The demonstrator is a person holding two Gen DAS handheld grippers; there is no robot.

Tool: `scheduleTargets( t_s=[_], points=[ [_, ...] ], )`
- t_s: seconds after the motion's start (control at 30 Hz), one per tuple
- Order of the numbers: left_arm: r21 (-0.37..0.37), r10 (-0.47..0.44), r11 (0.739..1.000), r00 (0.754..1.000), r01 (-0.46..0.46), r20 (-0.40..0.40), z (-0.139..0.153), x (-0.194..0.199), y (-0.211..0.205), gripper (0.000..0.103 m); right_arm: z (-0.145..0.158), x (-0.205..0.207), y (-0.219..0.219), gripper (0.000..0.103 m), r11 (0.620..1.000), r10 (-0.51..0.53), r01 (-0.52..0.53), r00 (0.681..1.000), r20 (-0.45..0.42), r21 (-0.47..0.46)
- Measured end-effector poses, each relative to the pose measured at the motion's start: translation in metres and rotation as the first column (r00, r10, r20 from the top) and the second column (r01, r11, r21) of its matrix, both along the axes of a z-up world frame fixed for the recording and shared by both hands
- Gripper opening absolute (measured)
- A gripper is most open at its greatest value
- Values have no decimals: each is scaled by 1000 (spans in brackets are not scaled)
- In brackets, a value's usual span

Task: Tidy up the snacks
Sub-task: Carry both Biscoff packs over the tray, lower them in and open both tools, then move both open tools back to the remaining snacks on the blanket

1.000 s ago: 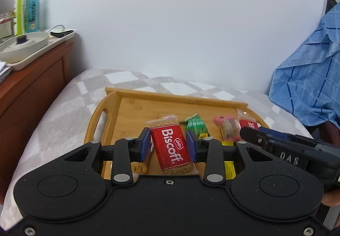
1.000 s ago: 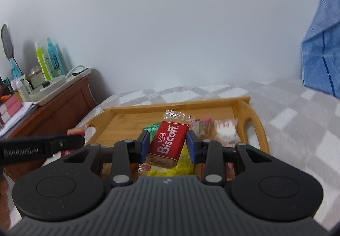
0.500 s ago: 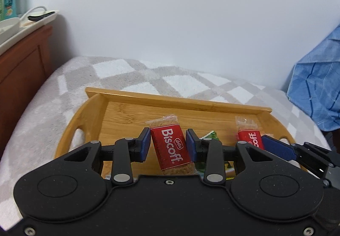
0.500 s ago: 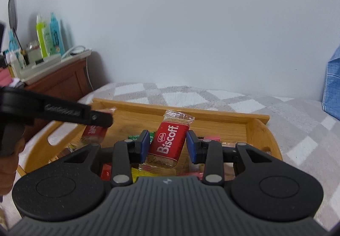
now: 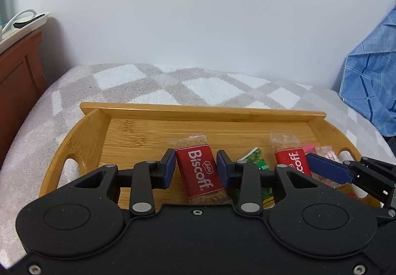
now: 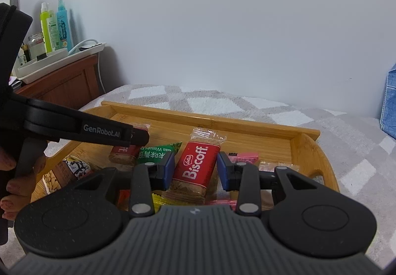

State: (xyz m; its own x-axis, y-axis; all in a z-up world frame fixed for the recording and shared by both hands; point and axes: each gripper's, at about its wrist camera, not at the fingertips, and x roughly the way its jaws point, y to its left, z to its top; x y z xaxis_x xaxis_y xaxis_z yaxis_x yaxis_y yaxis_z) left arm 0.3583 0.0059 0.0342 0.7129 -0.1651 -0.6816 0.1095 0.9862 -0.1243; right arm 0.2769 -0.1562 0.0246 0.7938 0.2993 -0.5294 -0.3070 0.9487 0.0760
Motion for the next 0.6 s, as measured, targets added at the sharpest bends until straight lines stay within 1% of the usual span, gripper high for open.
scheduleTargets(
  t_s=[0.07, 0.13, 0.2, 0.23, 0.27, 0.33, 0.4, 0.53, 0.6],
  points=[
    [1, -1, 1000, 1000, 1, -3, -2, 1, -1, 34, 0, 0, 0, 42, 1000, 1, -1, 1000, 1, 1],
    [-4, -2, 1000, 1000, 2, -8, -4, 1, 0, 29, 0, 1, 0, 42, 1000, 5, -5, 1000, -2, 4],
    [-9, 3, 1000, 1000, -3, -12, -6, 2, 0, 29, -1, 1, 1, 43, 1000, 9, -9, 1000, -4, 4],
    [-9, 7, 1000, 1000, -7, -12, -6, 3, 0, 29, -1, 1, 1, 46, 1000, 10, -10, 1000, -4, 2],
    [-8, 11, 1000, 1000, -11, -10, -6, 2, 0, 29, -1, 1, 1, 54, 1000, 14, -14, 1000, -3, 2],
    [-9, 19, 1000, 1000, -19, -6, -4, 1, 1, 30, -1, 1, 0, 57, 1000, 13, -13, 1000, 4, 4],
    [-18, 23, 1000, 1000, -23, -3, -1, 0, 3, 36, 1, 0, -1, 60, 1000, 13, -13, 1000, 1, 13],
    [-11, 33, 999, 999, -33, 18, 10, -12, 6, 44, 9, -6, -5, 62, 1000, 3, -3, 1000, 10, 24],
    [-10, 35, 999, 999, -35, 28, 17, -20, 7, 52, 14, -11, -9, 64, 999, -9, 8, 1000, 15, 33]
  ],
)
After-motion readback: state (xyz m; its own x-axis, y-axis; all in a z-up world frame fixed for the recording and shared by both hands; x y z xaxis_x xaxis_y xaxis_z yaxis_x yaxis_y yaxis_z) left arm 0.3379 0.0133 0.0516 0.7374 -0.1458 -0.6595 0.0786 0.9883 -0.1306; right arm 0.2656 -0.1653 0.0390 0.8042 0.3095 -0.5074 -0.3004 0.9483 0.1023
